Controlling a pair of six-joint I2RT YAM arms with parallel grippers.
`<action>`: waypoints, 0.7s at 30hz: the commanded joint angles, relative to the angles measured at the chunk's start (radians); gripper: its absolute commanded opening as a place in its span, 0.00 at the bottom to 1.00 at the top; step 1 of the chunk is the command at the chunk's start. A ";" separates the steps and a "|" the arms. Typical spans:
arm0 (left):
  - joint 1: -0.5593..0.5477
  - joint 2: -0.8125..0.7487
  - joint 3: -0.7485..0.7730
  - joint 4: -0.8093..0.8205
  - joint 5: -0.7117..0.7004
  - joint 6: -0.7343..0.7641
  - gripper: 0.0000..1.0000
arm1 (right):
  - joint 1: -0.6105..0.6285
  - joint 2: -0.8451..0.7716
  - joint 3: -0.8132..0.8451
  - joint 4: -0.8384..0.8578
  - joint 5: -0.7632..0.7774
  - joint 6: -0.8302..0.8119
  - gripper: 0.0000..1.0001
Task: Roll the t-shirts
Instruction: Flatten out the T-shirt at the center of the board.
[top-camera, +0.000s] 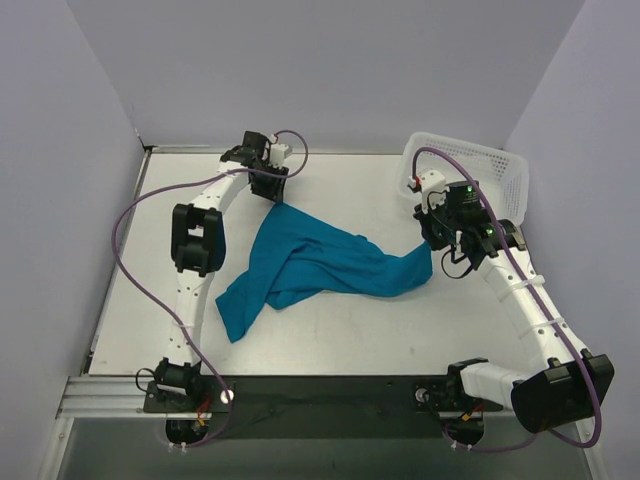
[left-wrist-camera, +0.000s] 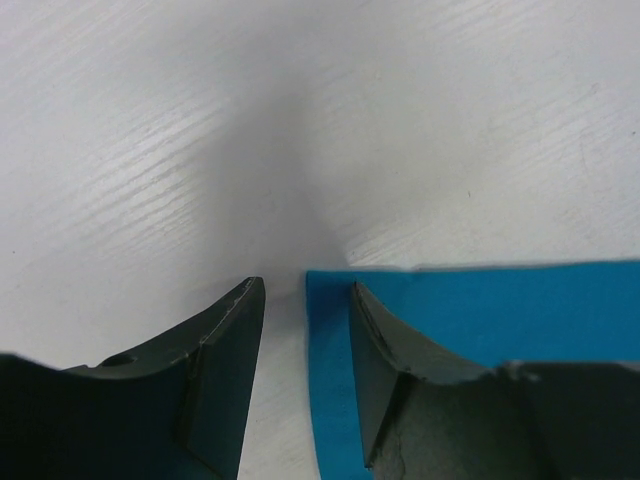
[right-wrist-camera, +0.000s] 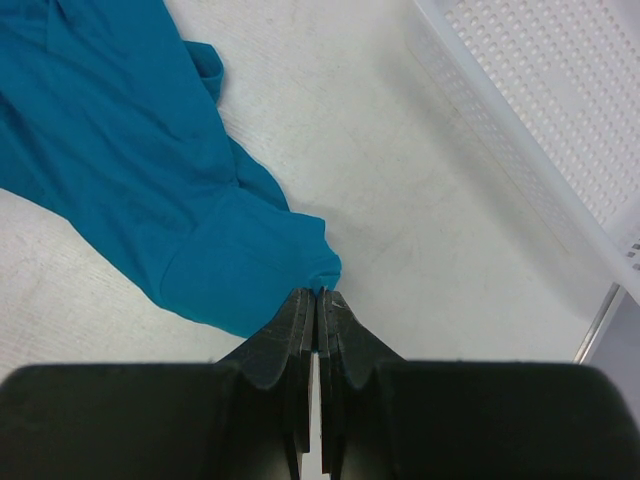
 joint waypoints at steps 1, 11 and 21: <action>-0.008 -0.013 -0.062 -0.060 -0.028 -0.008 0.49 | -0.007 -0.030 -0.013 0.021 0.013 0.013 0.00; -0.064 0.021 -0.076 -0.072 -0.137 0.001 0.43 | -0.008 -0.030 -0.018 0.025 0.020 0.007 0.00; -0.074 0.033 -0.082 -0.101 -0.137 0.036 0.26 | -0.016 -0.032 -0.033 0.036 0.017 0.010 0.00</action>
